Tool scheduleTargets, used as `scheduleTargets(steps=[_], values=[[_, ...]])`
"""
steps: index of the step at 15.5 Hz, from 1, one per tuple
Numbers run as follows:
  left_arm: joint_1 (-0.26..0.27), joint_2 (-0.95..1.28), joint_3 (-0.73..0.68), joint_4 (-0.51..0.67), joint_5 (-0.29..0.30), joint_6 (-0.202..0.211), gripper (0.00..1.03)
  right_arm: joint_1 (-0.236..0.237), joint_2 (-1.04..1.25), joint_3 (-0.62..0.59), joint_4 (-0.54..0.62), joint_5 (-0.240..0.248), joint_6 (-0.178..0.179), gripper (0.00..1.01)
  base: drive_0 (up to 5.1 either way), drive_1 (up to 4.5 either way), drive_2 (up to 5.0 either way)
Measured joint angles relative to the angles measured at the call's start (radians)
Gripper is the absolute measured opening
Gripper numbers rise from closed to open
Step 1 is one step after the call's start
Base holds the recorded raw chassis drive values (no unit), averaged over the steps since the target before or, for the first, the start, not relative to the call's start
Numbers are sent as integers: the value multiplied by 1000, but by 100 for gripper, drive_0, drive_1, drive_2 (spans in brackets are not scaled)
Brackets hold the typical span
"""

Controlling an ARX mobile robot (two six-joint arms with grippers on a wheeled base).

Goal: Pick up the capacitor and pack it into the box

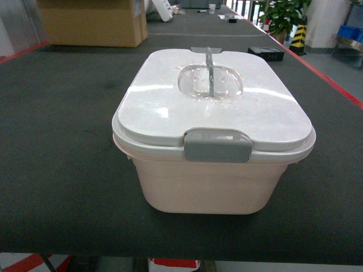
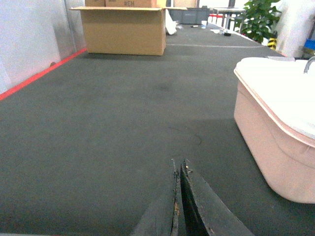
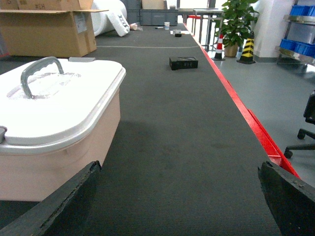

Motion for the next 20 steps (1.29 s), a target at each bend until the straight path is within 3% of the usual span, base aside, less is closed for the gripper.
scheduleTargets(steps=[2, 9, 20], values=[[0, -1, 0, 3, 0, 0, 4, 0, 0, 0, 0, 0, 0, 98, 0, 0, 0], [0, -1, 0, 5, 0, 0, 97, 0, 0, 0, 0, 0, 0, 98, 0, 0, 0], [0, -1, 0, 5, 0, 0, 98, 0, 0, 0, 0, 0, 0, 98, 0, 0, 0]])
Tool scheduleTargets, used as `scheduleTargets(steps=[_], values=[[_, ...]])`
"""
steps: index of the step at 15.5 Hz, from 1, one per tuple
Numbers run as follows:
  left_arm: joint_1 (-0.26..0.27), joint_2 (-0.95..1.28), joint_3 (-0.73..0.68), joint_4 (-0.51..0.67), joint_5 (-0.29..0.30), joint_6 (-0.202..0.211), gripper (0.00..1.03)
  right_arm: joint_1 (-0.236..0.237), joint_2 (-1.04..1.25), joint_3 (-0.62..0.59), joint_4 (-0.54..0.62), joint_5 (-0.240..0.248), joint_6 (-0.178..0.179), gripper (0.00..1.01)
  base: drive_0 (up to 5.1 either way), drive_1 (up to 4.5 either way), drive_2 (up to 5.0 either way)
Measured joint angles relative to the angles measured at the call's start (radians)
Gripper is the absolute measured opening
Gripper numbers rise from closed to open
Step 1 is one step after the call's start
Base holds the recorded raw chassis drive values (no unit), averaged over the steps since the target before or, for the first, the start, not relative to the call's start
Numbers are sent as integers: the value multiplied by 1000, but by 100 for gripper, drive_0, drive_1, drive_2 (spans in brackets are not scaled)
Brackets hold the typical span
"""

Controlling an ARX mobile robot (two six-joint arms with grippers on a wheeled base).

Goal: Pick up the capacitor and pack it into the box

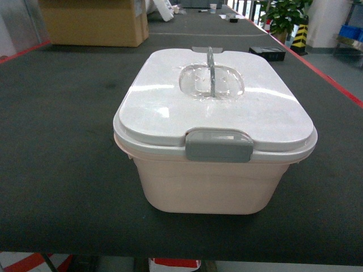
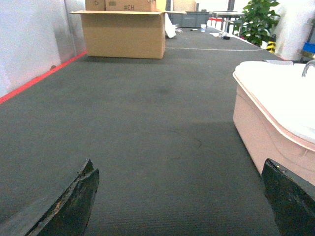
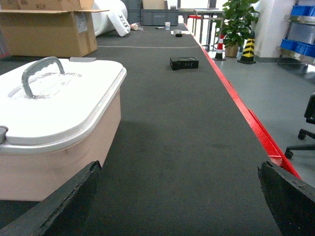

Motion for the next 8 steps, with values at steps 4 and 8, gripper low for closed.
scheduleTargets(steps=[4, 8], values=[[0, 0, 0, 0, 0, 0, 98, 0, 0, 0, 0, 0, 0, 98, 0, 0, 0], [0, 0, 0, 0, 0, 0, 98, 0, 0, 0, 0, 0, 0, 98, 0, 0, 0]])
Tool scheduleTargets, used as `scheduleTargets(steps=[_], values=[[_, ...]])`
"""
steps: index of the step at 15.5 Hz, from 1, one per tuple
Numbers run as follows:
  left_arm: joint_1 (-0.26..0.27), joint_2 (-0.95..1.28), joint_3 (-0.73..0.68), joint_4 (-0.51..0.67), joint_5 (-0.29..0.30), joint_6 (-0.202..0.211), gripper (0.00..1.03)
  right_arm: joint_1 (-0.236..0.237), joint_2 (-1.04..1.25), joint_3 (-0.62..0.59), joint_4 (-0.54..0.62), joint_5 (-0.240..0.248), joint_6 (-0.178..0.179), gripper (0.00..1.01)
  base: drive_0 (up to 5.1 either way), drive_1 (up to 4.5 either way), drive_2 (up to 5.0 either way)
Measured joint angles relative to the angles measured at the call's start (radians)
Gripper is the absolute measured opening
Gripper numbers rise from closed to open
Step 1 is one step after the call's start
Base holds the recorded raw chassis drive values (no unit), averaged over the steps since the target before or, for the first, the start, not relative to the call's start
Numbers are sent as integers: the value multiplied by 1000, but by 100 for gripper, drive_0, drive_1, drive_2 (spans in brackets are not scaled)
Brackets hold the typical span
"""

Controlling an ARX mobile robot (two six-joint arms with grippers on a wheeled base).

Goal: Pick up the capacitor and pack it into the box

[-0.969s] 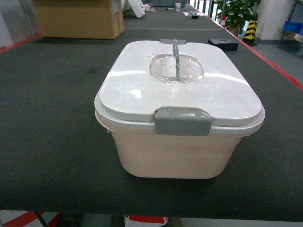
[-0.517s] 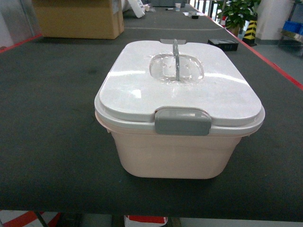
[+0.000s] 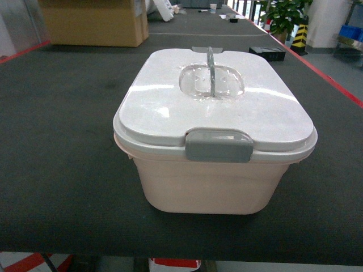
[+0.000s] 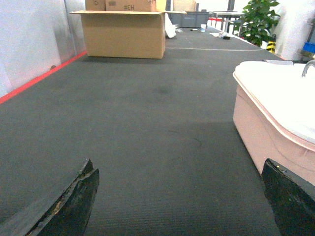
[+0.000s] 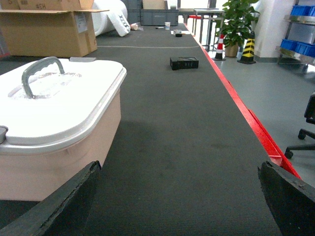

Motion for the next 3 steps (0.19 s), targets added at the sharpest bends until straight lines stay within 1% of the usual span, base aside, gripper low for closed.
scheduleTargets(steps=[3], values=[[0, 0, 0, 0, 0, 0, 98, 0, 0, 0, 0, 0, 0, 98, 0, 0, 0]])
